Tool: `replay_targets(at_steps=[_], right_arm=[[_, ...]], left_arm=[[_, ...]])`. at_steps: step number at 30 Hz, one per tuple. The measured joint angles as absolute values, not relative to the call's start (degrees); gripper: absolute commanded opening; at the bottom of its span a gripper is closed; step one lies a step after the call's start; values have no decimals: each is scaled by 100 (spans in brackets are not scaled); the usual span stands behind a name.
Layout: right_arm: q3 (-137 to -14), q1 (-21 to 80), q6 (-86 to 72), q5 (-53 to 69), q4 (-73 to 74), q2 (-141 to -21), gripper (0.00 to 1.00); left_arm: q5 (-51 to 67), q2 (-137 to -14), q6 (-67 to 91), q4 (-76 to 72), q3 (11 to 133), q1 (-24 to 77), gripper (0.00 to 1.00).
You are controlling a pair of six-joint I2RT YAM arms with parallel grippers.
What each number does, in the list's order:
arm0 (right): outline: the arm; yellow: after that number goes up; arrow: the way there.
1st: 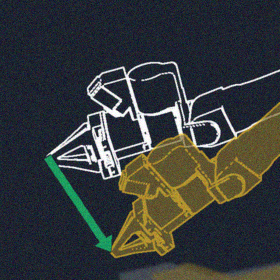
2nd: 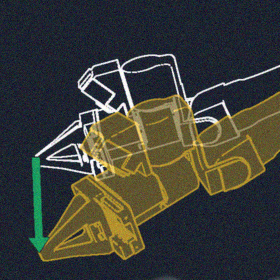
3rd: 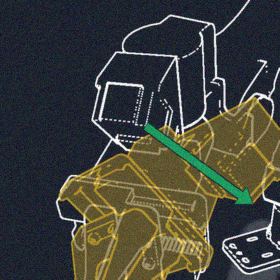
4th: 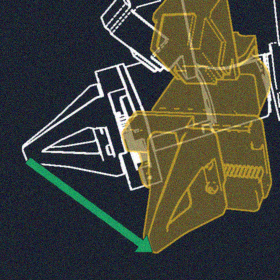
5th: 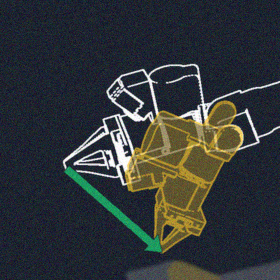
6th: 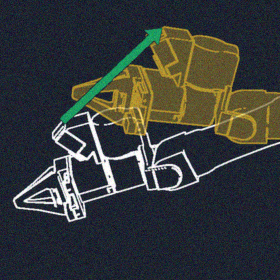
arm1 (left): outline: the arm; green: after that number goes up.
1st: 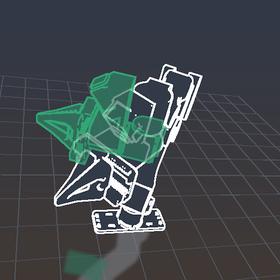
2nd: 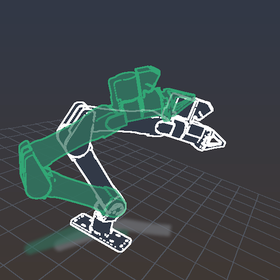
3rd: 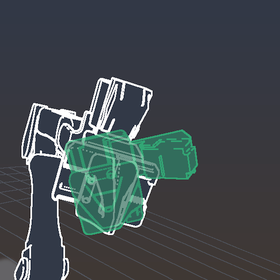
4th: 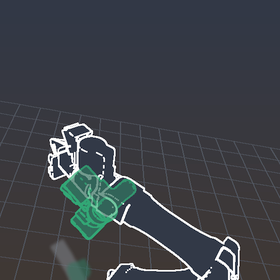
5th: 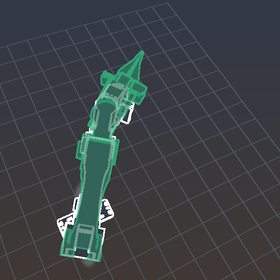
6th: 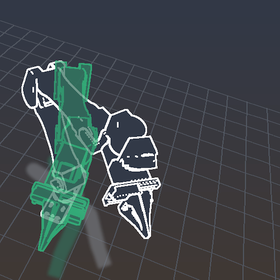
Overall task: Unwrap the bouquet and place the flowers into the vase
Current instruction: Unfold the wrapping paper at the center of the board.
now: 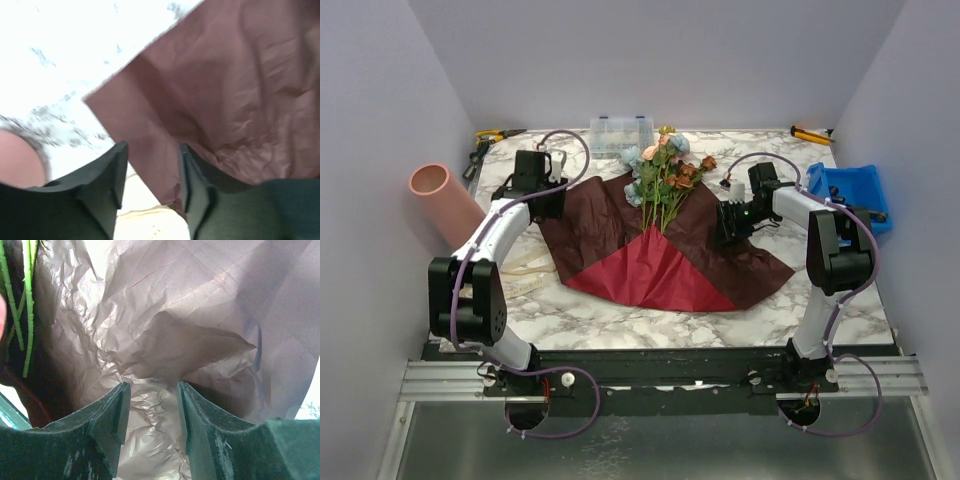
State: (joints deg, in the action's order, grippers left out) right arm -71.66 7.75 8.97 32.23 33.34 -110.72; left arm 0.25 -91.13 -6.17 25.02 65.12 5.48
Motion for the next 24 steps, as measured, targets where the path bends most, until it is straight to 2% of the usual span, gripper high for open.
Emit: replay_targets(at_steps=[3, 6, 11, 18, 24], right_arm=[[-7168, 775, 897, 3225, 3336, -11072, 51], [-7170, 775, 897, 3225, 3339, -11072, 52], [-7170, 775, 897, 3223, 3339, -11072, 51], [-7168, 775, 897, 3214, 3336, -11074, 52], [-7170, 777, 893, 3194, 3336, -11078, 51]], left_arm=[[327, -8807, -683, 2493, 6923, 550, 67], [762, -8676, -738, 2414, 7384, 585, 67], [1328, -8914, -814, 2355, 7640, 895, 58], [1664, -10044, -891, 2502, 7592, 1308, 46], [1682, -10709, -947, 2659, 7408, 1262, 43]])
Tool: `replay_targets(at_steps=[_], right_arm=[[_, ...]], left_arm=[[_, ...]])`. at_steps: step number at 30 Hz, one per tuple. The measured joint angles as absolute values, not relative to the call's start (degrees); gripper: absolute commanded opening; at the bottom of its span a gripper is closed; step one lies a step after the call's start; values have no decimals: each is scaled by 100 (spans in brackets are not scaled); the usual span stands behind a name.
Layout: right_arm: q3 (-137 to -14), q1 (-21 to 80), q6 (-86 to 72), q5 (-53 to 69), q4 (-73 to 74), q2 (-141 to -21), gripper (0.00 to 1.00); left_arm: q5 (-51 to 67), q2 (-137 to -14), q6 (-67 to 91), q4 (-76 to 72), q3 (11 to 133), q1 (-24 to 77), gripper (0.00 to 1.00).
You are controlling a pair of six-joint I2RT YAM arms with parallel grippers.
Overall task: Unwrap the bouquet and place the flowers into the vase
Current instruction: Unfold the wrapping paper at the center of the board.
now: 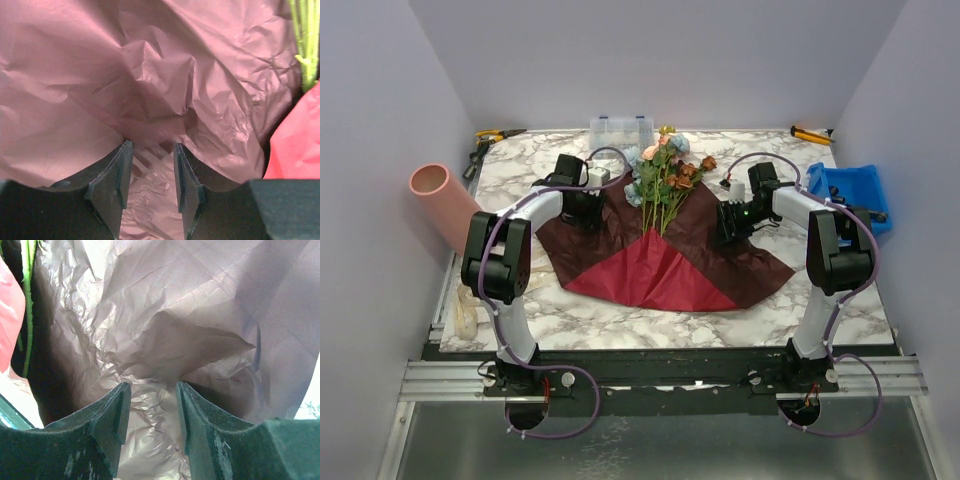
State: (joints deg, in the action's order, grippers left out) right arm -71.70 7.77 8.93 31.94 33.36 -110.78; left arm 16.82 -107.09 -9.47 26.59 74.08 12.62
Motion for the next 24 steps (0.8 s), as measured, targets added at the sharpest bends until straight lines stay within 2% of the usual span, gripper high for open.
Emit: replay_targets(at_steps=[11, 24], right_arm=[[-7229, 768, 725, 2982, 3371, -11109, 50], [-7741, 642, 727, 2373, 3127, -11384, 49]], left_arm=[[1144, -11194, -1009, 2729, 7658, 1100, 50], [1214, -11498, -753, 2751, 8099, 1100, 58]])
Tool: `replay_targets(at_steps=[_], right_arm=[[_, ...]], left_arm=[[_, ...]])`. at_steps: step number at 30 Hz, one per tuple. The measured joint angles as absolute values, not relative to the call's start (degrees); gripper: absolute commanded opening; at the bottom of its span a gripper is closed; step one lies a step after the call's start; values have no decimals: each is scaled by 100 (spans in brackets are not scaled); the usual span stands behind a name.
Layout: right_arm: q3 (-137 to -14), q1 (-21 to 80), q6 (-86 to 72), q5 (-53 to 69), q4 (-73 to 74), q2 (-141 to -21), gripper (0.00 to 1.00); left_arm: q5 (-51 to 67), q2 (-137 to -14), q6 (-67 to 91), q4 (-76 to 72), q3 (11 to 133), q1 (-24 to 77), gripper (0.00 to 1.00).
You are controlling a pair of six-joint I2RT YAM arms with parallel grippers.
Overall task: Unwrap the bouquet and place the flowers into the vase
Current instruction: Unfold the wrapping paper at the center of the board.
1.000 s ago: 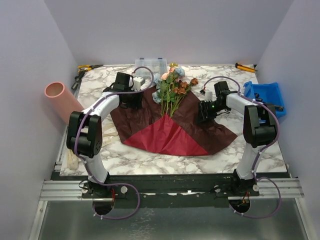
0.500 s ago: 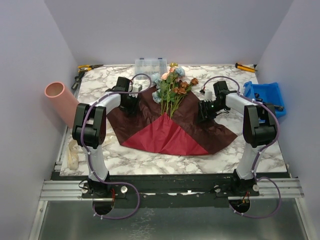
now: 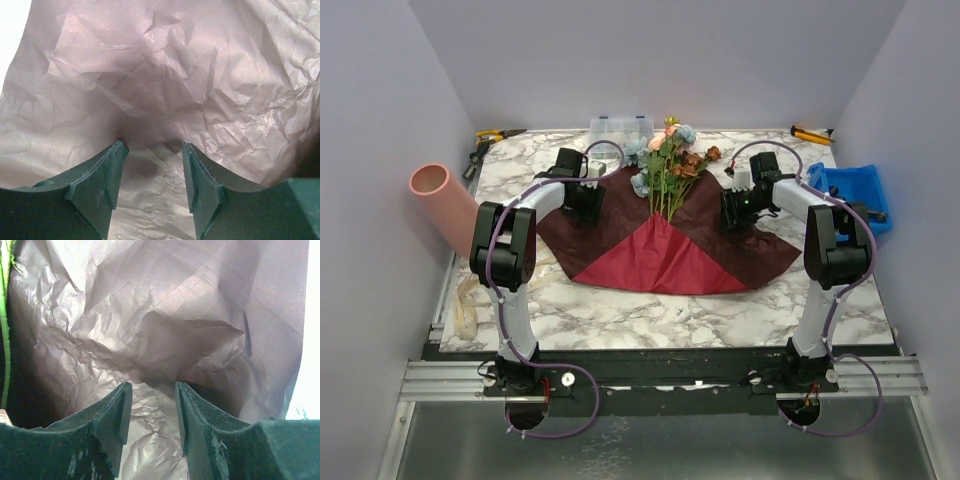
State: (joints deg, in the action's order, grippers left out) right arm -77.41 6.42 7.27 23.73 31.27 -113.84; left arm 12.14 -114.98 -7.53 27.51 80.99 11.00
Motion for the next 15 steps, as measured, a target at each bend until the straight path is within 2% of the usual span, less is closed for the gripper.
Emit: replay_targets(at_steps=[7, 15], right_arm=[[-7662, 637, 910, 2359, 2980, -11330, 50], [-7500, 587, 1103, 2467, 3133, -10897, 51]], left_arm=[[1653, -11255, -760, 2888, 7994, 1133, 66], [2008, -11091, -692, 2923, 8635, 1658, 63]])
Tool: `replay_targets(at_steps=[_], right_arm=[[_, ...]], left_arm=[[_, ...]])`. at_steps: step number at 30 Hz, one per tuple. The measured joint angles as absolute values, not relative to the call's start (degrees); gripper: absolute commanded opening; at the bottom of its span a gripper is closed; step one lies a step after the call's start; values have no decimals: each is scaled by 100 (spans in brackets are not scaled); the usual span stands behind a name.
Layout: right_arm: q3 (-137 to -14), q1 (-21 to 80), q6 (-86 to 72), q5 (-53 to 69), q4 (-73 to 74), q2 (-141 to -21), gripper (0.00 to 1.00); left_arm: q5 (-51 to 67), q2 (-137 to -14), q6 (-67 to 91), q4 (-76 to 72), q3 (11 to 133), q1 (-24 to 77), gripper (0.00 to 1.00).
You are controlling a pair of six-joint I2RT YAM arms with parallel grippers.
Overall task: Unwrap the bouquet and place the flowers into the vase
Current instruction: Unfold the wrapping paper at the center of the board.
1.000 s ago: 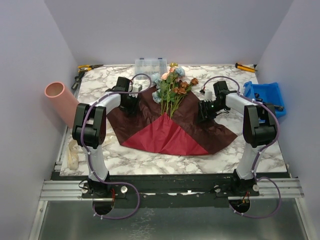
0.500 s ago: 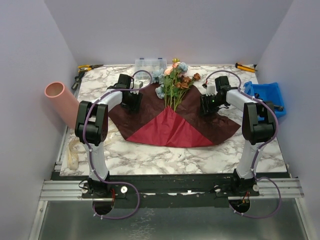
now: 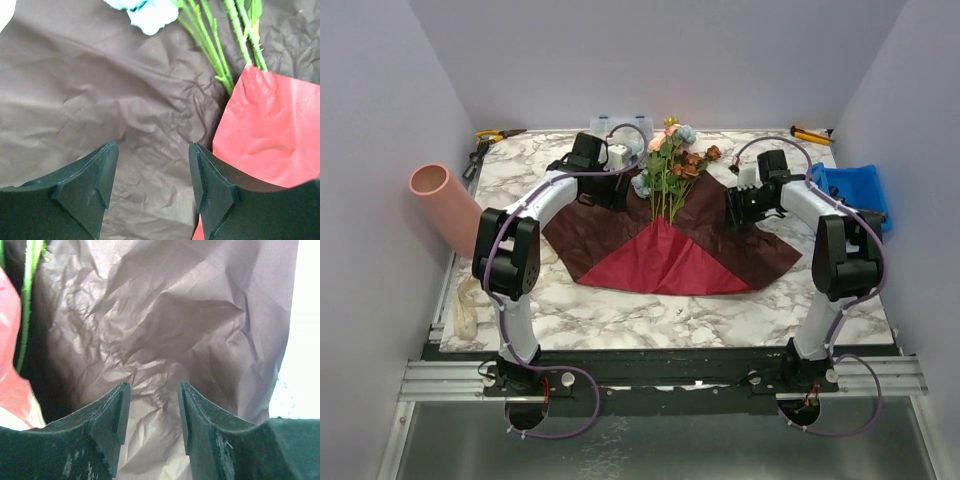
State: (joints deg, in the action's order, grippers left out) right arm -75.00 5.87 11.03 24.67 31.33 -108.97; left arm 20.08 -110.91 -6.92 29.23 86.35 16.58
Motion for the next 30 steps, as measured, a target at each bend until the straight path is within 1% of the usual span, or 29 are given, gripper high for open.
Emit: replay_targets(at_steps=[4, 7, 10, 18, 23, 28, 30], right_arm=[[-7367, 552, 1221, 2410, 3229, -10348, 46], [-7194, 532, 1347, 2237, 3269, -10147, 44], [-7008, 458, 1413, 2051, 3312, -10221, 43], [-6726, -14, 1664, 1688, 3354, -10464, 43], [-6665, -526, 1938, 1638, 3304, -10481, 42], [-6643, -987, 2241, 1579, 3258, -10460, 41], [-6637, -1066, 2307, 1575, 3291, -10433, 41]], left_arm=[[2040, -11323, -628, 2818, 8777, 1772, 59], [2038, -11642, -574, 2825, 8772, 1745, 58], [2043, -11939, -523, 2829, 8729, 1719, 57], [2008, -11920, -510, 2689, 8648, 1678, 55], [2010, -11898, -473, 2565, 8556, 1603, 54], [2053, -11817, -451, 2359, 8377, 1570, 55], [2110, -11797, -454, 2311, 8340, 1555, 57]])
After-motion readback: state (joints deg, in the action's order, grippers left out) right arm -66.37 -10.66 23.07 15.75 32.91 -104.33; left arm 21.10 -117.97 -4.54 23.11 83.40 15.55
